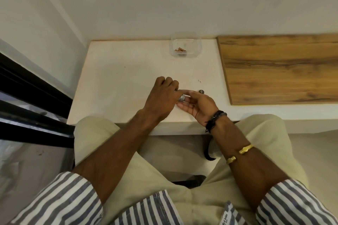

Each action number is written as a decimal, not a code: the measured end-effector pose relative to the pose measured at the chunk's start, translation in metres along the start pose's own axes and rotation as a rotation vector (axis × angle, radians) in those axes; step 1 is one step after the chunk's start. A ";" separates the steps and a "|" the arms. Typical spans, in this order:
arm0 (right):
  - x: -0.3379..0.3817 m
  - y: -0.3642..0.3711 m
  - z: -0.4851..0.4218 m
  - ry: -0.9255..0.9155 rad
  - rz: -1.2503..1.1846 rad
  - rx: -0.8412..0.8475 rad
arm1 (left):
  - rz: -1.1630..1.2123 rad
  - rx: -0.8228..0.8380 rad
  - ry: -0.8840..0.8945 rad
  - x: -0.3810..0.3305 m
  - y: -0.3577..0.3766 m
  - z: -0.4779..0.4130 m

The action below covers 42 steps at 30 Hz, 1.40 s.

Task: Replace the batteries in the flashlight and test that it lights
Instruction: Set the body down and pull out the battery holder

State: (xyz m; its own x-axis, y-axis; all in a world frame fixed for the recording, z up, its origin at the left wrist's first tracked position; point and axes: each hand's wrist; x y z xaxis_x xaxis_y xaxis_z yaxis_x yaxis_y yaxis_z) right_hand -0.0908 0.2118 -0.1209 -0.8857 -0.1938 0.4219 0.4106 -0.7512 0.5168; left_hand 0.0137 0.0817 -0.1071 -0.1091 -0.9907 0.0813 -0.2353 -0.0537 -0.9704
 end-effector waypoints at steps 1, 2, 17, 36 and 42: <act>0.000 0.000 0.001 0.009 -0.024 0.021 | -0.012 0.006 0.014 0.001 -0.002 -0.002; 0.000 0.000 0.001 0.012 -0.035 0.034 | -0.022 0.019 0.024 0.003 -0.004 -0.004; 0.011 -0.018 -0.002 -0.169 -0.095 -0.080 | 0.590 -0.417 -0.593 0.021 0.011 0.010; 0.006 -0.017 -0.004 -0.150 -0.180 -0.012 | 0.712 -0.479 -0.818 0.024 0.029 0.020; 0.006 -0.009 0.003 -0.129 -0.041 0.036 | 0.554 -0.855 -0.667 0.000 -0.012 0.009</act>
State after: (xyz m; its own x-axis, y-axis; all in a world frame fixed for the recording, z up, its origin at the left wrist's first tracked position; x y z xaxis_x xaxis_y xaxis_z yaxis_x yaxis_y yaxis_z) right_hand -0.0994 0.2196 -0.1209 -0.8675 -0.0792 0.4911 0.3844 -0.7334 0.5607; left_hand 0.0249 0.0812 -0.0975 0.0622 -0.7366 -0.6734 -0.9022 0.2470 -0.3535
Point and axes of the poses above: each hand's wrist, its own z-axis away from the middle knuckle, its own y-axis out of the palm, x = y × z, and after that the axes turned 14 degrees about y, right-handed
